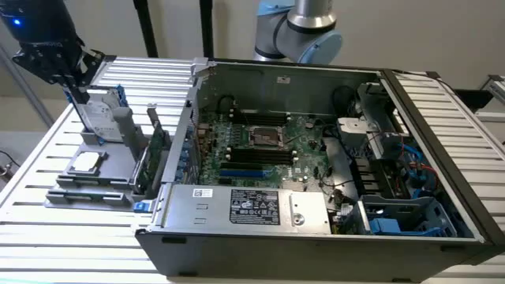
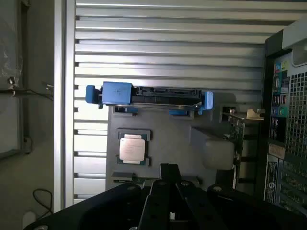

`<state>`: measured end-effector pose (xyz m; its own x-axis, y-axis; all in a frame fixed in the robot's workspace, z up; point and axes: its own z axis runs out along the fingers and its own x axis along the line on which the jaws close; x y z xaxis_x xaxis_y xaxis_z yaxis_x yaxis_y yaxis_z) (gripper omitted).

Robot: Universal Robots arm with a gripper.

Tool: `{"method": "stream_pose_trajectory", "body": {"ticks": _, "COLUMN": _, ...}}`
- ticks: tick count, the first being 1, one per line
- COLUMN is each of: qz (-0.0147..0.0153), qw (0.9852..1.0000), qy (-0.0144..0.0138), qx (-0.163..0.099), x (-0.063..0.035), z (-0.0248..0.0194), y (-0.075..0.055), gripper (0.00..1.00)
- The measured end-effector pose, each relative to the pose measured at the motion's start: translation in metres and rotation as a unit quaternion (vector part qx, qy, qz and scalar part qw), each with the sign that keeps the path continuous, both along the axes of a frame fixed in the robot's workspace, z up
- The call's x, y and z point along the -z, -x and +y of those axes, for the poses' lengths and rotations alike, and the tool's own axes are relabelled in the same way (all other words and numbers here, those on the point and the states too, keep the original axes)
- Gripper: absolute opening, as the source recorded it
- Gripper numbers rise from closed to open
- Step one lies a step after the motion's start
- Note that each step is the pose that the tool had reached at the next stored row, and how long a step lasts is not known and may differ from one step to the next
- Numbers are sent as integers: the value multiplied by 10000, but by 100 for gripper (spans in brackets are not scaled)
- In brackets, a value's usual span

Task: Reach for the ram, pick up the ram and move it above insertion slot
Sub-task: 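Reach for the ram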

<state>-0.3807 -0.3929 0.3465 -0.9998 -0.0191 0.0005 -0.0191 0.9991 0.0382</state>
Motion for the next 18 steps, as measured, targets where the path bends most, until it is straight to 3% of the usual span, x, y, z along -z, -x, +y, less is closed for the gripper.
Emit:
{"method": "stream_pose_trajectory", "body": {"ticks": 14, "qz": 1, "qw": 10000, "qy": 1, "qx": 0, "x": -1, "z": -2, "y": 0, "gripper": 11}}
{"method": "stream_pose_trajectory", "body": {"ticks": 16, "qz": 1, "qw": 10000, "qy": 0, "qx": 1, "x": -1, "z": -31, "y": 1, "gripper": 11}}
{"method": "stream_pose_trajectory", "body": {"ticks": 18, "qz": 0, "qw": 10000, "qy": 0, "qx": 0, "x": 0, "z": -90, "y": -2, "gripper": 11}}
